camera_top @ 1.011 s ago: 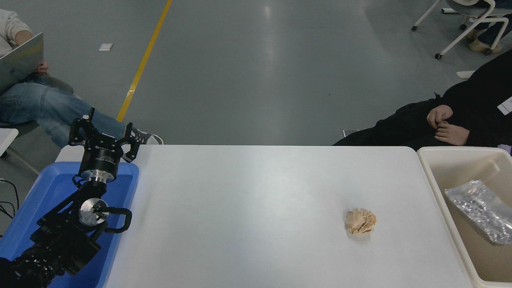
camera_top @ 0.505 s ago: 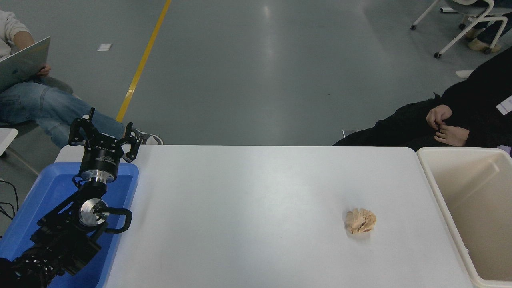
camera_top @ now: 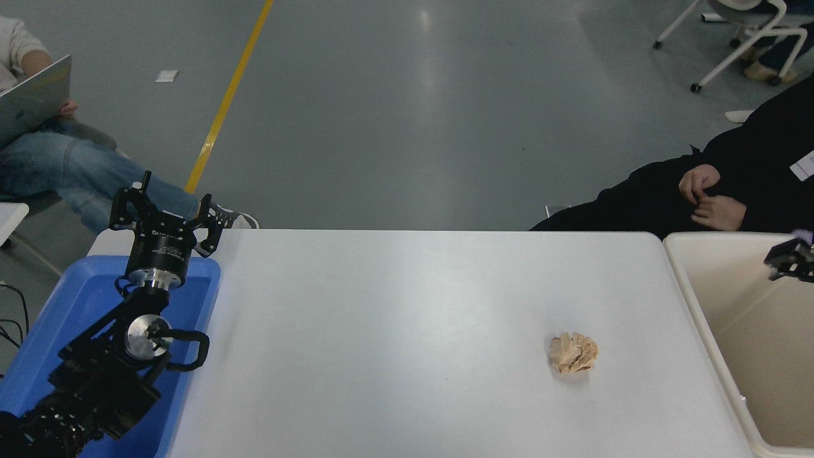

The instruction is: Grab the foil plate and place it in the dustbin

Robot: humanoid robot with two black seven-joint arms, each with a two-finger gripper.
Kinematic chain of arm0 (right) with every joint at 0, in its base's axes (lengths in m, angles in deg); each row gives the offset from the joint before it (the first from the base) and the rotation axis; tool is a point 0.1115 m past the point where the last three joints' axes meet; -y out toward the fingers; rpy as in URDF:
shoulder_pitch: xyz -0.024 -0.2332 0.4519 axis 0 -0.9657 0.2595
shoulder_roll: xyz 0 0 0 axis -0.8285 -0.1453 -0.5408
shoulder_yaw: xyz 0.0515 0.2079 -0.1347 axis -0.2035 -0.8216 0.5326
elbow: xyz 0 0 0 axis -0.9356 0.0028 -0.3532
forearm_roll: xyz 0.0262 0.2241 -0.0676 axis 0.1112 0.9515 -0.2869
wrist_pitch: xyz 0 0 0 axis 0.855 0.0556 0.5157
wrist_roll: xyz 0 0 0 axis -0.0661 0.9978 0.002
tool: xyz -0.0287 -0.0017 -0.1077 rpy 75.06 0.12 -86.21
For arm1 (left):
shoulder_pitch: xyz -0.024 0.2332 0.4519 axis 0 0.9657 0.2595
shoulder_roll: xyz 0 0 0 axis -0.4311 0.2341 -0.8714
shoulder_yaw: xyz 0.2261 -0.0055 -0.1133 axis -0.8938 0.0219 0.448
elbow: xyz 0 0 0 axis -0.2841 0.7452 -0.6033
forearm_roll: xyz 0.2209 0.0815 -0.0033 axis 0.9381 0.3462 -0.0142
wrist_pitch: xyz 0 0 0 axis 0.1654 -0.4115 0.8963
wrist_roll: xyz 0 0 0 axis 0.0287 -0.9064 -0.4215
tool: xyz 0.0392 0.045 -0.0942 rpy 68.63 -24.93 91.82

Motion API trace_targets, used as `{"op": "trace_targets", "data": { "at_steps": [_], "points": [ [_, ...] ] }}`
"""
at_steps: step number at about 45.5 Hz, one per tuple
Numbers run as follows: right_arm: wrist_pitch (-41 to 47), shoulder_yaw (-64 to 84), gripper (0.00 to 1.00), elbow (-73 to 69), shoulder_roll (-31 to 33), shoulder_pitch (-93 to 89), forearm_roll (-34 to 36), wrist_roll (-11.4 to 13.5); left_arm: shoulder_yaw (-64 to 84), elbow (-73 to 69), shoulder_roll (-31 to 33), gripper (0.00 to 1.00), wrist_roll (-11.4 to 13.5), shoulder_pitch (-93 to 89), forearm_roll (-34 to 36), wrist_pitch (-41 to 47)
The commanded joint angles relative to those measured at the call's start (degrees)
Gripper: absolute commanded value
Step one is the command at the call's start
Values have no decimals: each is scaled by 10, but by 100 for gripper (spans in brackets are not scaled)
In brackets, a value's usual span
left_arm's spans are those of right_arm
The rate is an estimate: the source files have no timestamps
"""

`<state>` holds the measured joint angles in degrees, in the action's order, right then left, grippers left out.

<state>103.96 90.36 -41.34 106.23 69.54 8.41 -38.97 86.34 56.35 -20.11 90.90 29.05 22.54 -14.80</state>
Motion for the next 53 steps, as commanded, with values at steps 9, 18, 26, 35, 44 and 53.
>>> {"op": "trace_targets", "data": {
  "at_steps": [9, 18, 26, 35, 44, 53],
  "points": [
    [113, -1, 100, -79, -121, 223, 0, 0, 0, 0, 0, 99, 0, 0, 0, 0],
    [113, -44, 100, -115, -147, 245, 0, 0, 0, 0, 0, 99, 0, 0, 0, 0],
    [113, -53, 100, -122, -174, 243, 1, -1, 0, 0, 0, 99, 0, 0, 0, 0],
    [113, -48, 100, -128, -173, 261, 1, -1, 0, 0, 0, 99, 0, 0, 0, 0],
    [113, -56, 100, -128, -187, 248, 1, -1, 0, 0, 0, 99, 0, 0, 0, 0],
    [113, -75, 100, -127, -199, 236, 0, -1, 1, 0, -1, 99, -1, 0, 1, 0]
  ]
}}
